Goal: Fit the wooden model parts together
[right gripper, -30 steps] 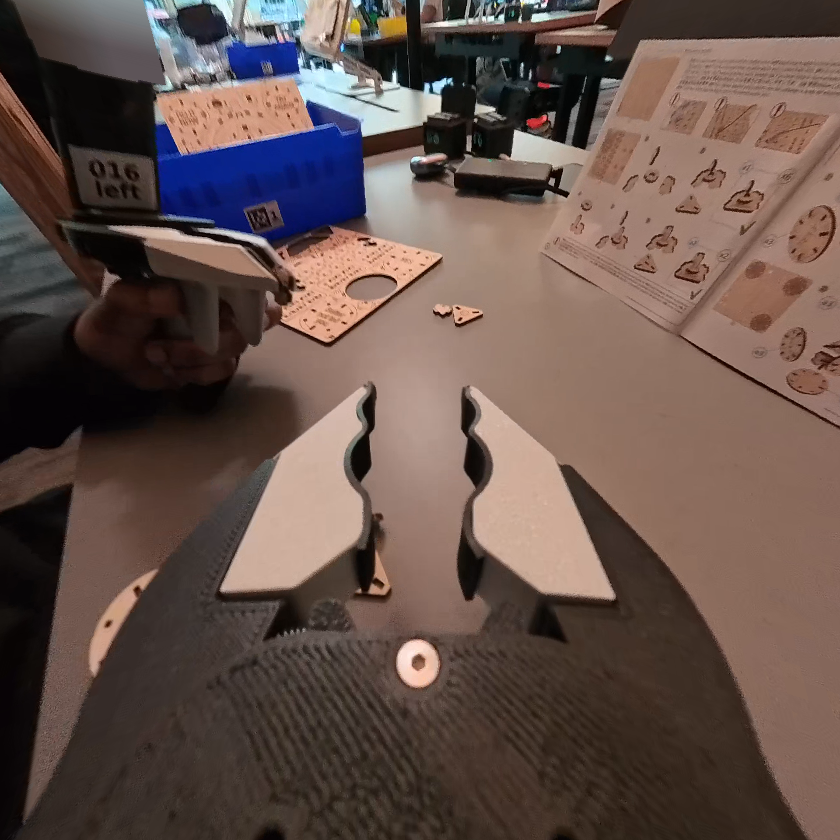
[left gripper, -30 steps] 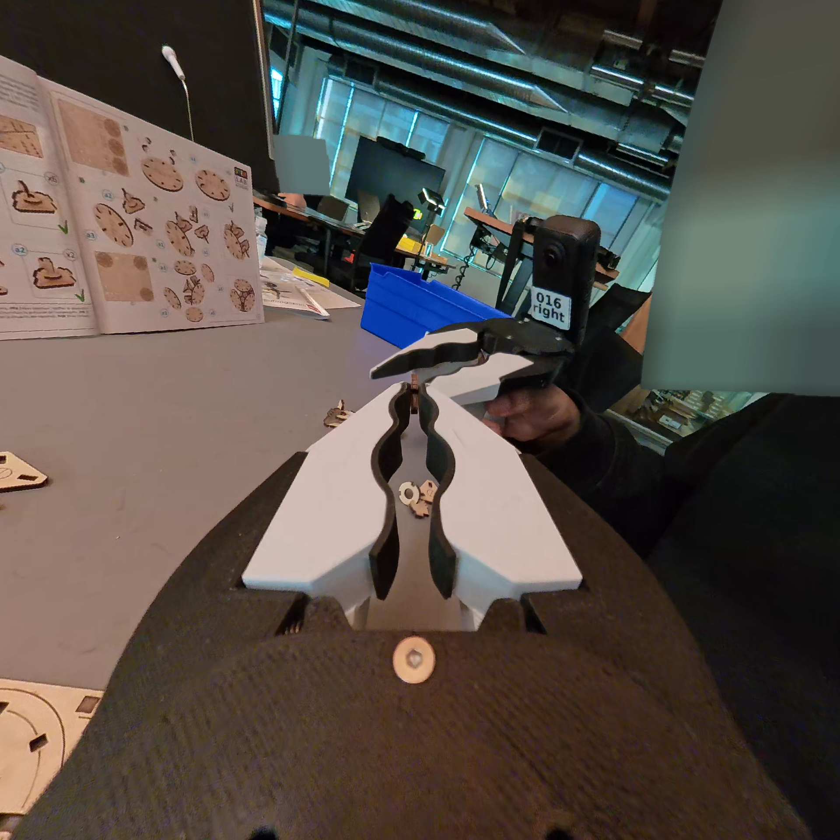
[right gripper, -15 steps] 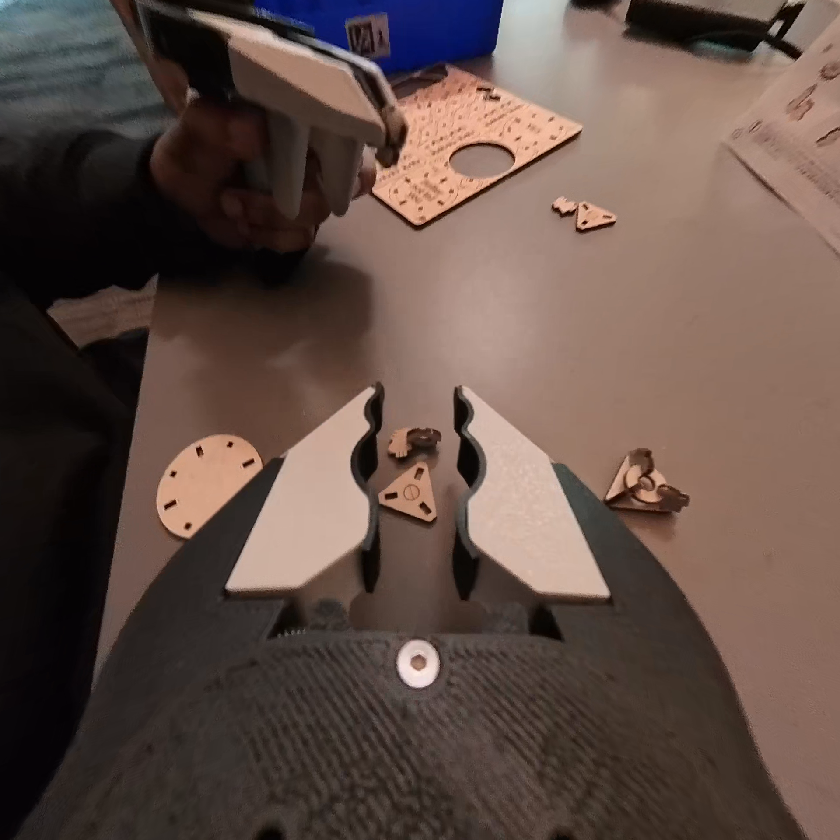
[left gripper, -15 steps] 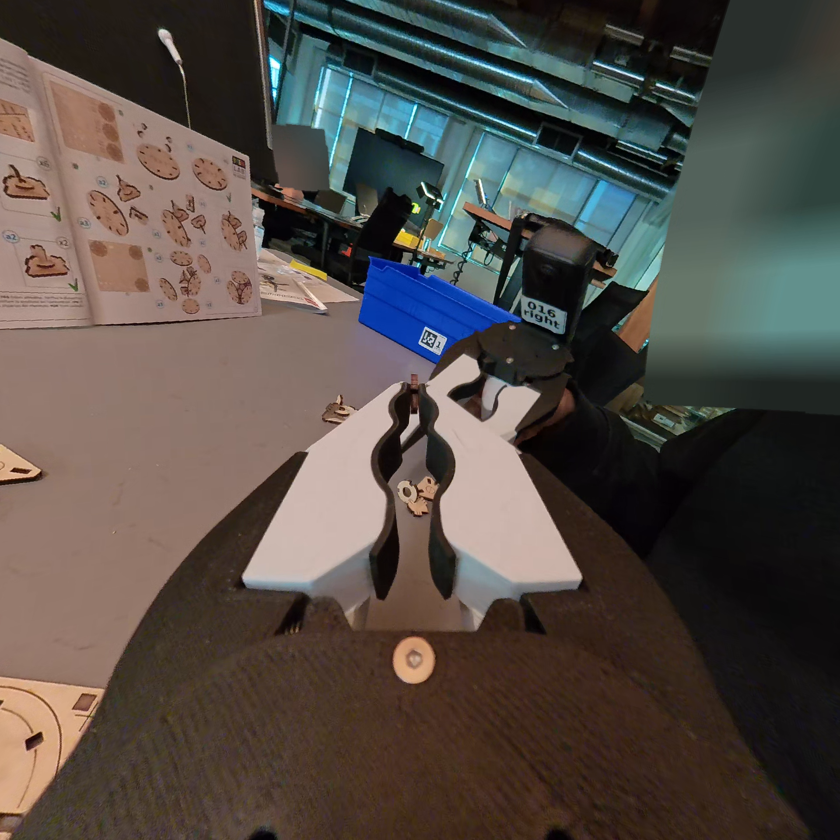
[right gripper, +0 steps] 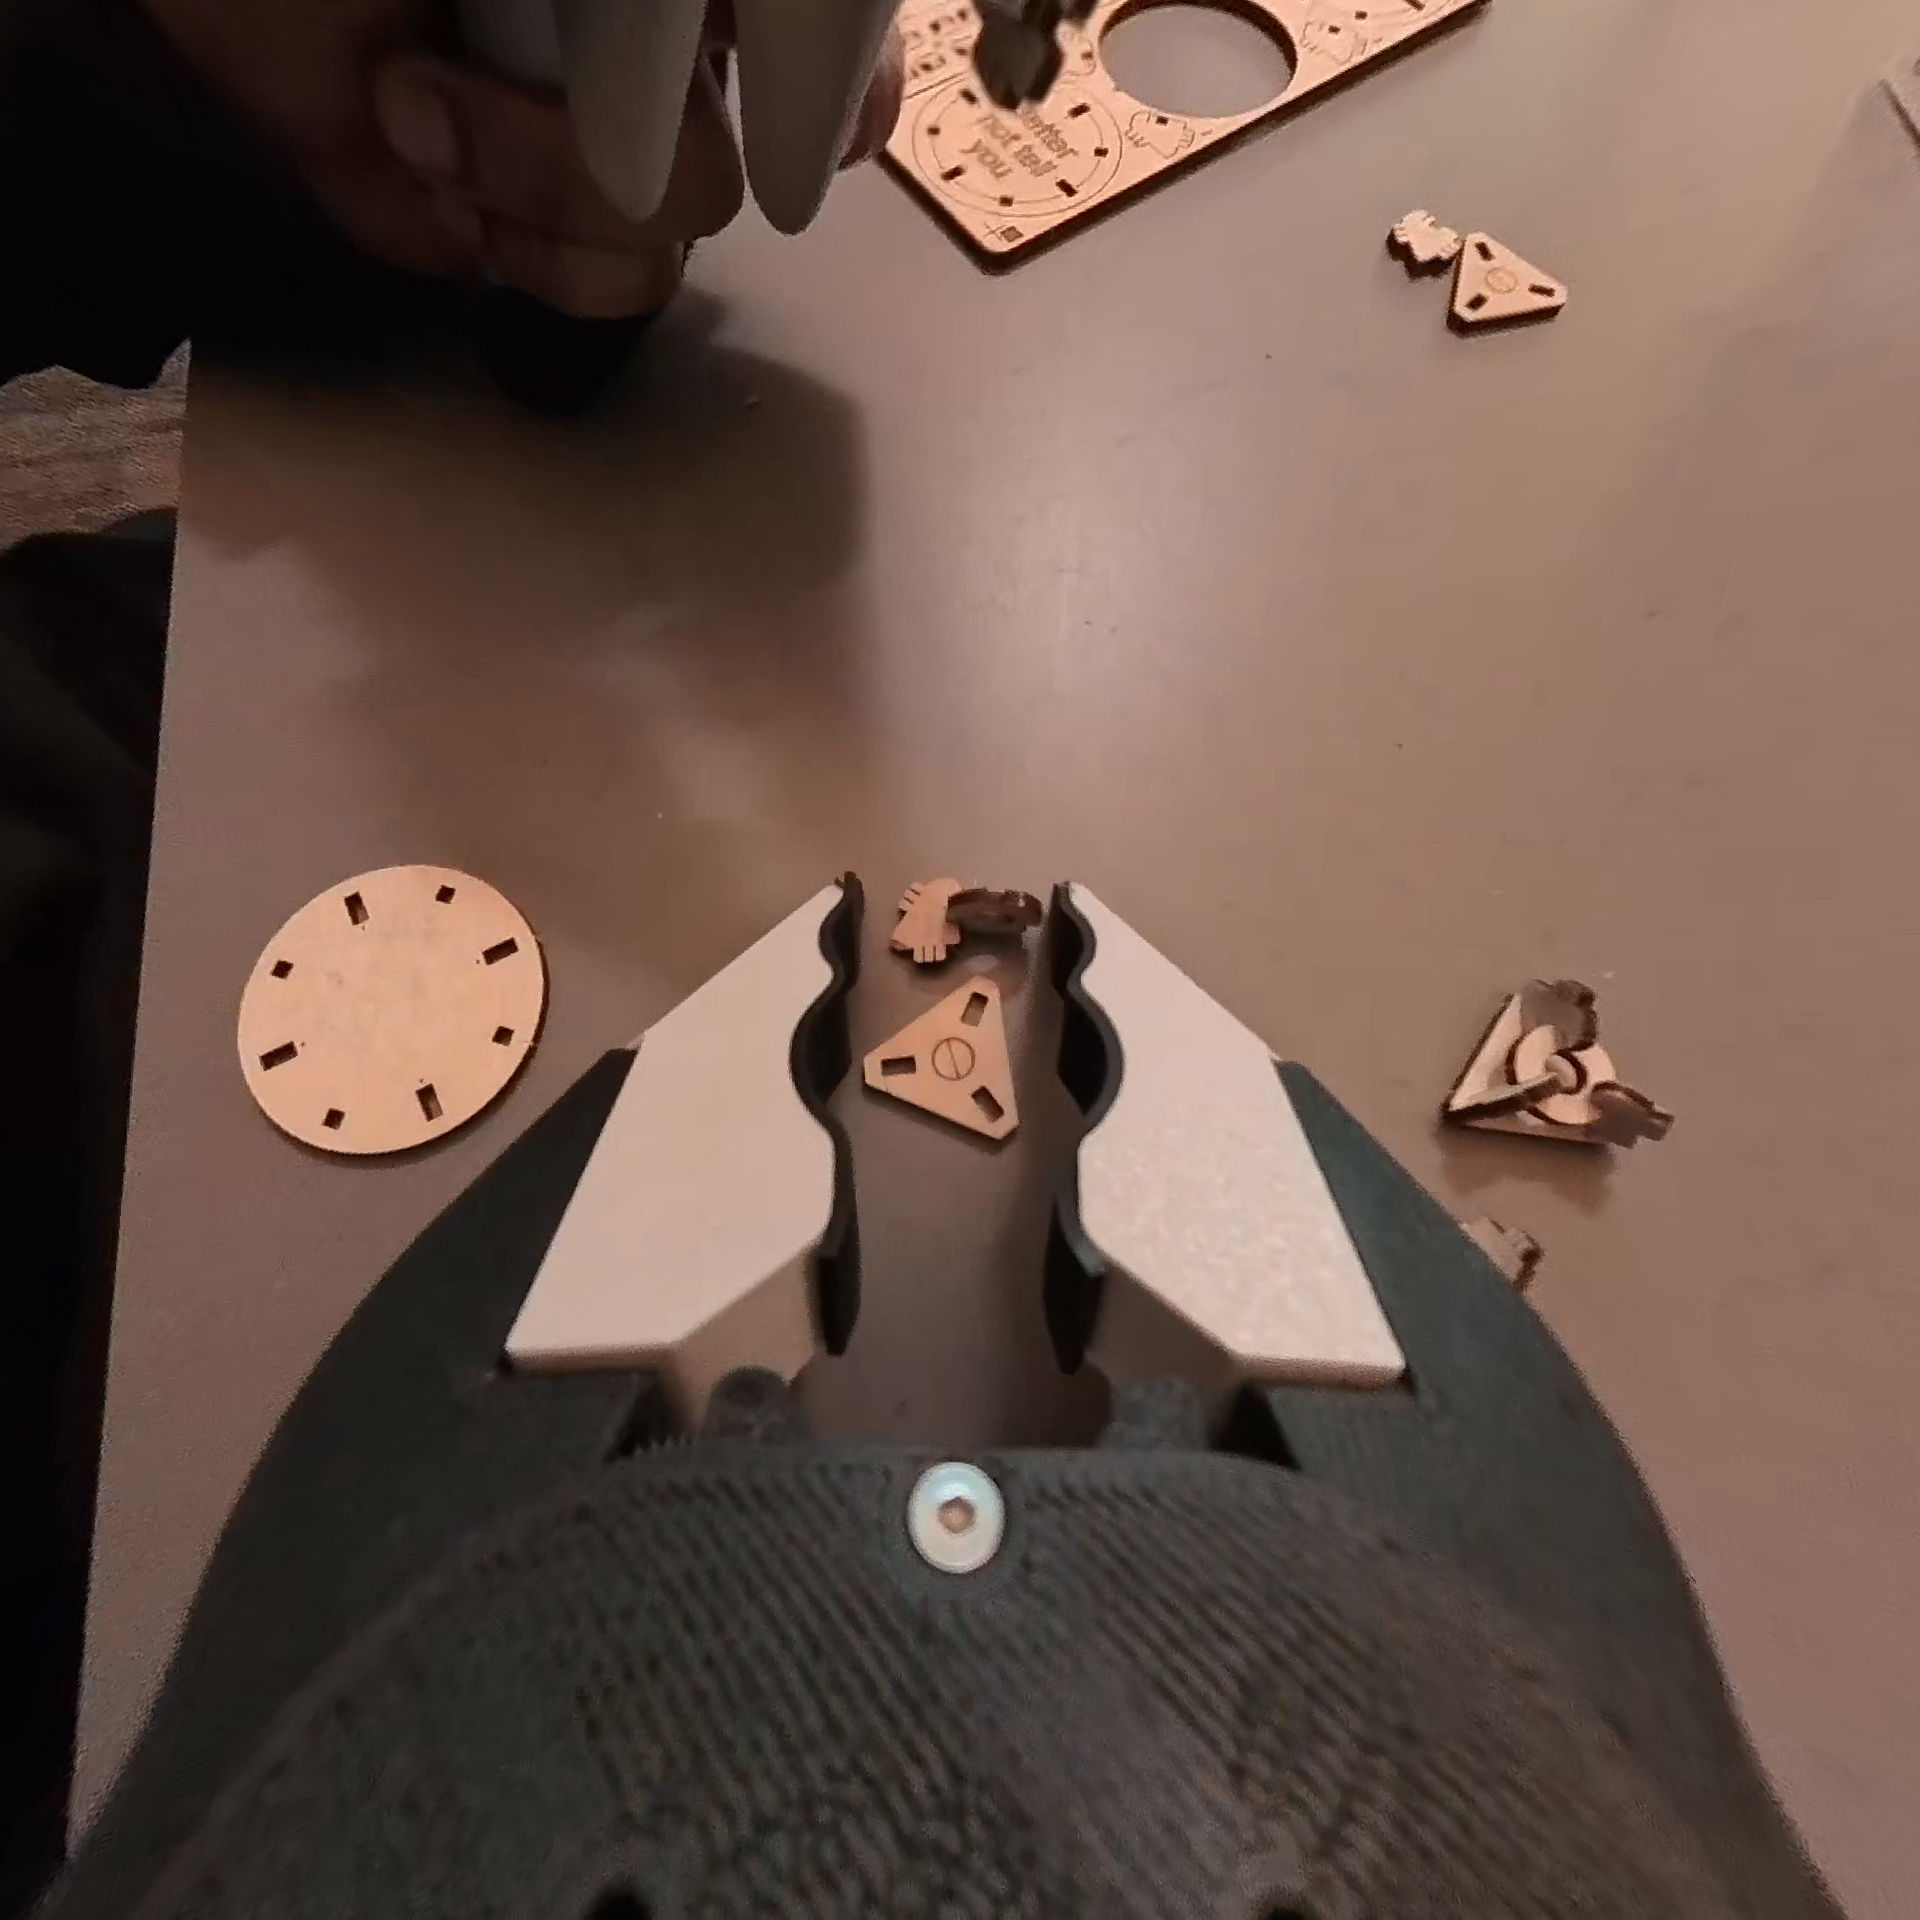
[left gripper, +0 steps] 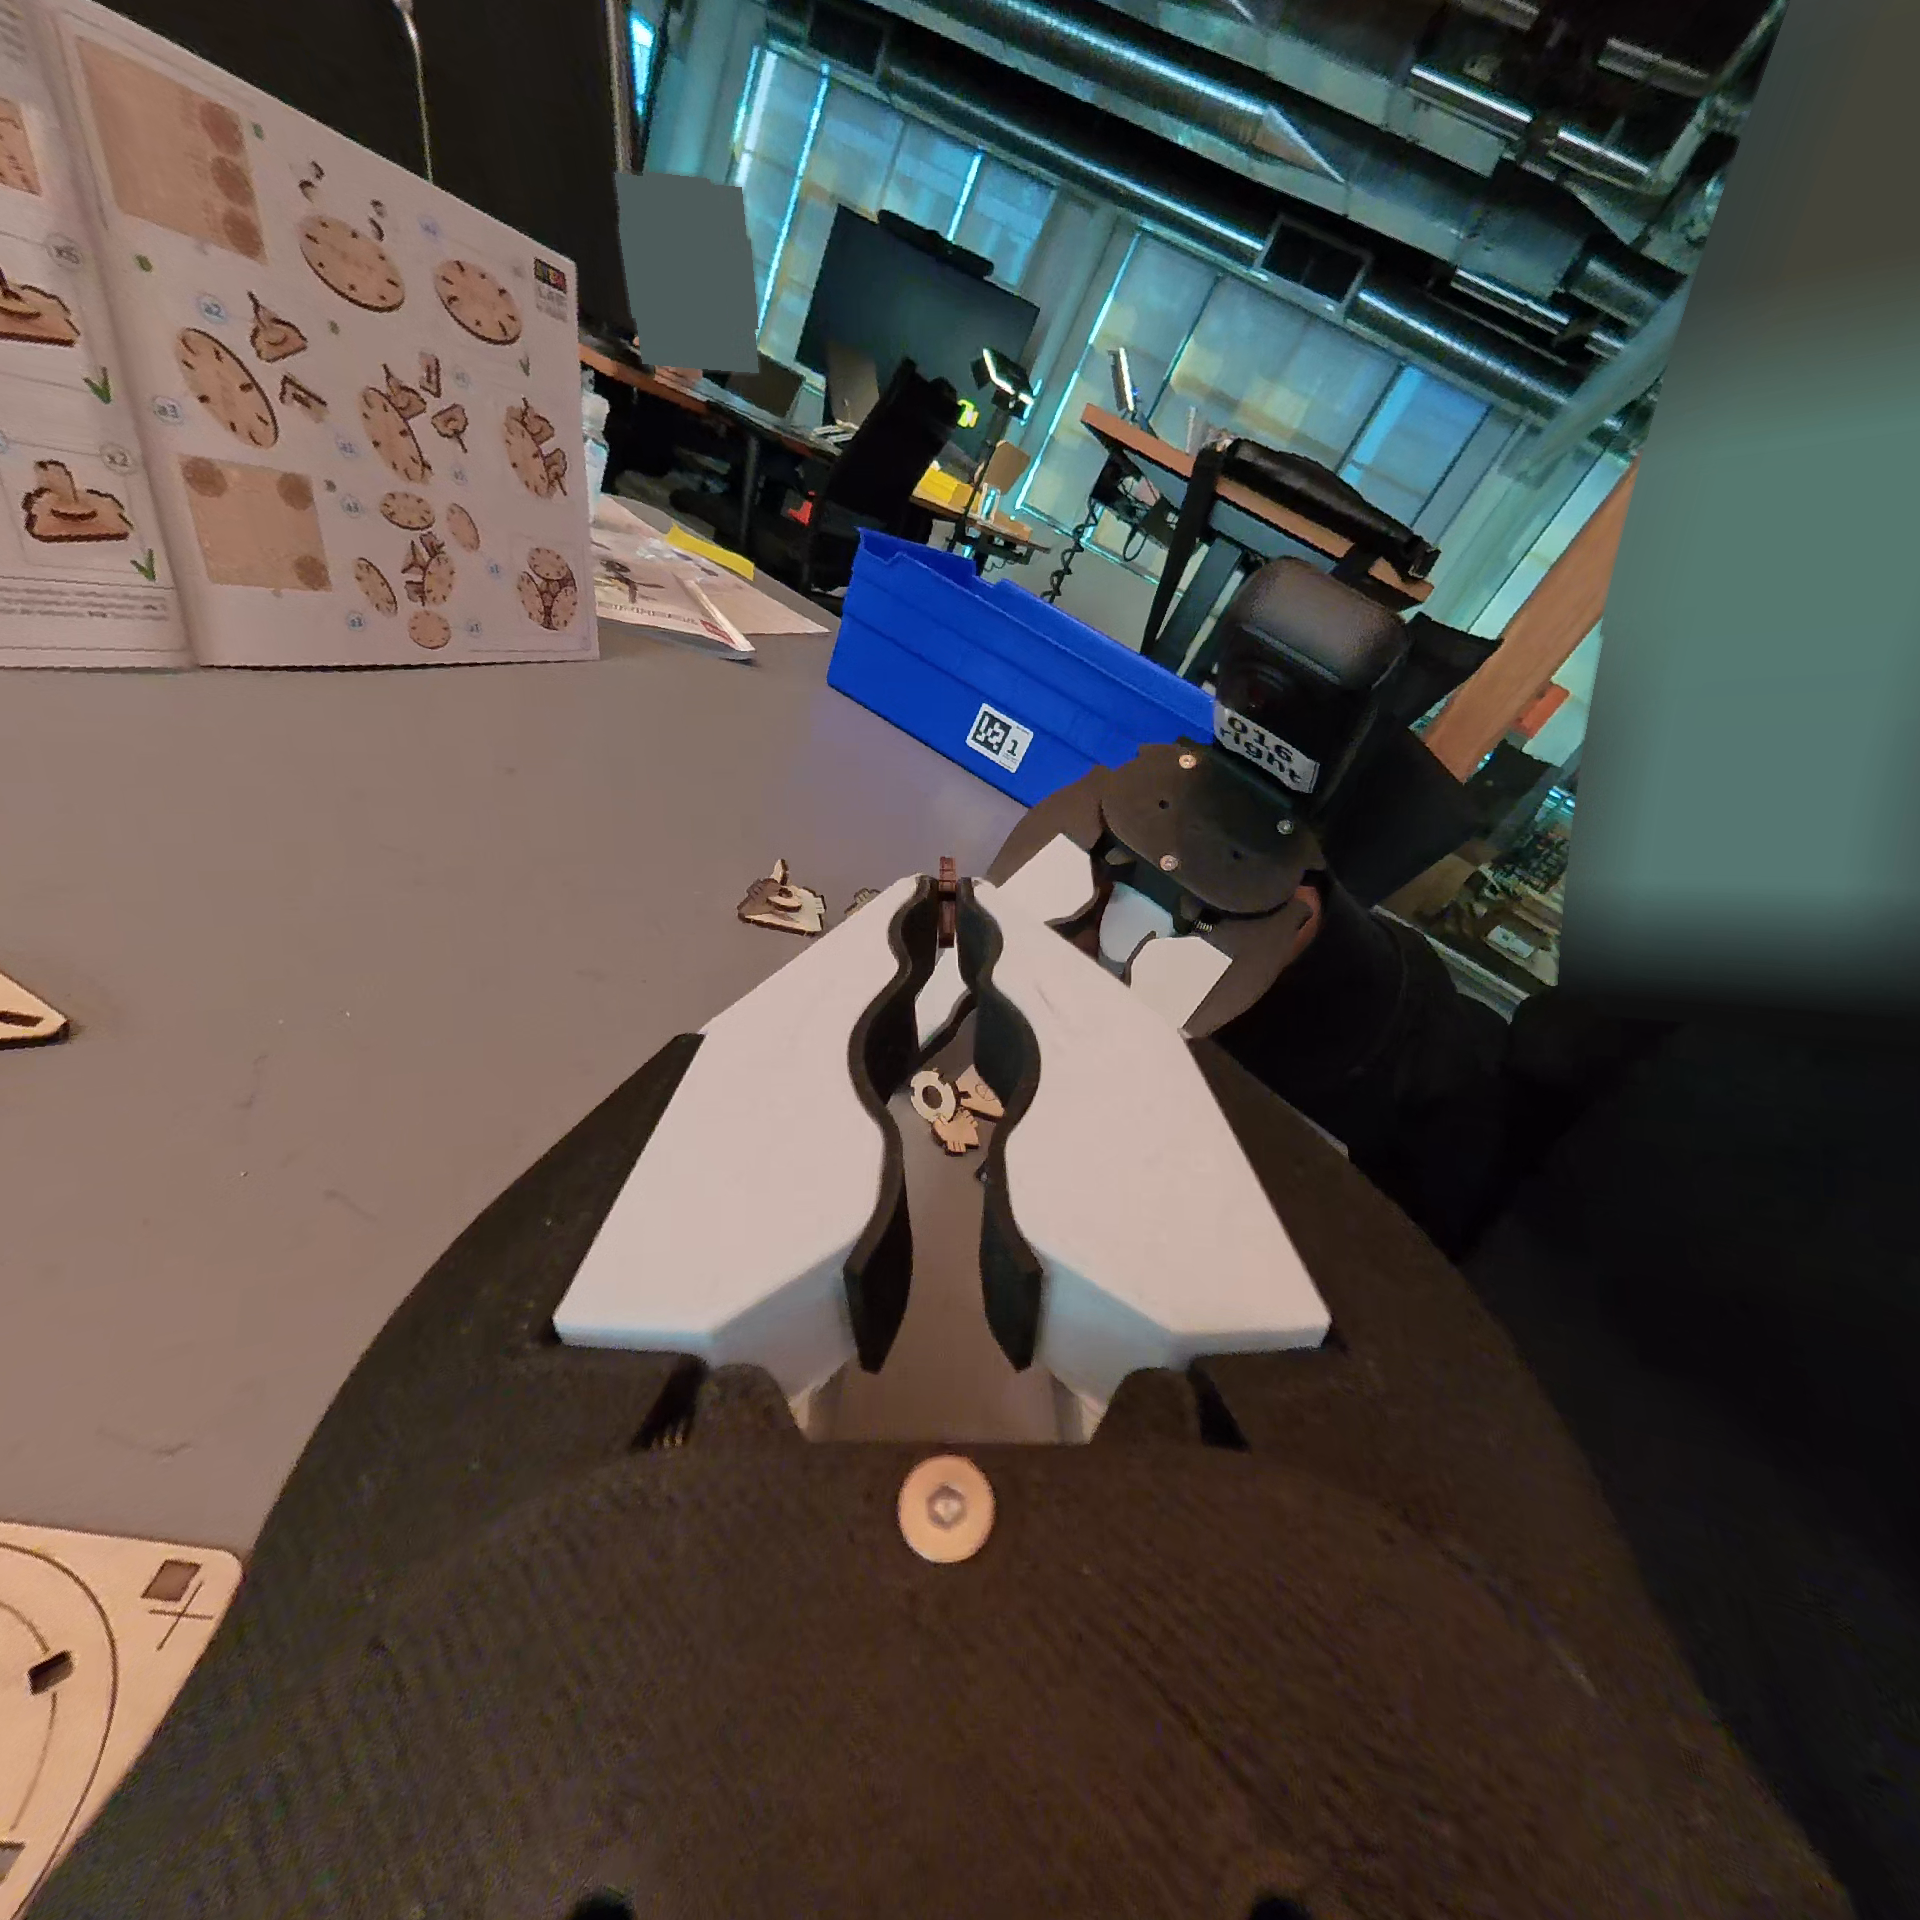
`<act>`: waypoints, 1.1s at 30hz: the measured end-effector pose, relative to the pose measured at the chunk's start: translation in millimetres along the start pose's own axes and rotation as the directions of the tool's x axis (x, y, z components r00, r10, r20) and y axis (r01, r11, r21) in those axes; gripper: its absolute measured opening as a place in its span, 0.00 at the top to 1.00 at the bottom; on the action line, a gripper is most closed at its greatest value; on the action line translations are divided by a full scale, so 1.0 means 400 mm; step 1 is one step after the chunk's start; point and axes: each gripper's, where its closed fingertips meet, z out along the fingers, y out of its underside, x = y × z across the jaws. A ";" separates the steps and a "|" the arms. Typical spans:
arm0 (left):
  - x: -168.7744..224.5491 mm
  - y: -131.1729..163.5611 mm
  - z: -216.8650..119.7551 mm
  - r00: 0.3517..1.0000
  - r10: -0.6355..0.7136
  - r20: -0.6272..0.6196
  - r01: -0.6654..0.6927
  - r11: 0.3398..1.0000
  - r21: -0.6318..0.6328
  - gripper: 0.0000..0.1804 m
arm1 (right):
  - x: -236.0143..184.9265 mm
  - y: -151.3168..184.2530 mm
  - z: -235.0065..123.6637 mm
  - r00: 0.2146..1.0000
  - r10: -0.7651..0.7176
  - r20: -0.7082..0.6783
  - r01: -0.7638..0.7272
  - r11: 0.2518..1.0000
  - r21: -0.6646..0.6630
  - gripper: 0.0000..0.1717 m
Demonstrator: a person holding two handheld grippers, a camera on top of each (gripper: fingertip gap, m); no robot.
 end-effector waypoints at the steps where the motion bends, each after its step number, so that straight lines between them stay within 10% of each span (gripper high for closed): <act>1: -0.001 -0.001 -0.001 1.000 -0.003 0.000 0.003 1.000 0.003 1.00 | 0.001 -0.001 0.000 1.000 -0.017 -0.007 0.017 1.000 0.003 0.80; 33: 0.000 0.001 -0.002 1.000 -0.026 -0.015 0.026 1.000 0.001 0.99 | 0.013 -0.008 -0.001 0.980 -0.186 -0.074 0.189 0.982 0.023 0.85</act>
